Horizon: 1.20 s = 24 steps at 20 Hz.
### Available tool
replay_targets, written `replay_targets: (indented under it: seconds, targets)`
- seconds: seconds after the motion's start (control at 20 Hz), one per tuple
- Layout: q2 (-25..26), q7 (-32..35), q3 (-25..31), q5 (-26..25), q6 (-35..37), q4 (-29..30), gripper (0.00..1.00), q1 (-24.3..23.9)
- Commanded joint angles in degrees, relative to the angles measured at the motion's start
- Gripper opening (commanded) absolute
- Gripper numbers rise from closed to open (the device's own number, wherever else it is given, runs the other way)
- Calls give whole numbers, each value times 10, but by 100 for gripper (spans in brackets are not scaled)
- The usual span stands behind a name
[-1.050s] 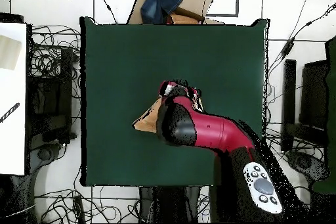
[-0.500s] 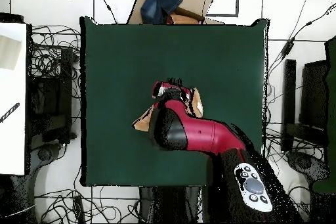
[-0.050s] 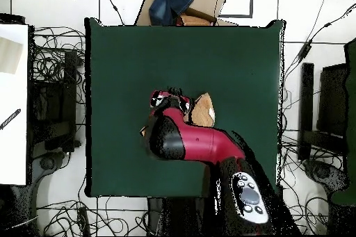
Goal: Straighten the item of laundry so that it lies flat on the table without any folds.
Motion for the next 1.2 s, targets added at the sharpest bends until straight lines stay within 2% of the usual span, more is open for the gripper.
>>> replay_targets:
  seconds: [0.05,0.15,0.45,0.65,0.85,1.2]
  targets:
    - [40,118,-54,87,124,-85,0,88]
    - [52,120,-65,102,136,-113,0,105]
    - [67,117,-25,109,76,-102,0,81]
    - [64,123,-27,107,56,-80,0,80]
    - [50,111,-5,93,53,-51,0,51]
    - [50,98,7,73,38,-38,0,27]
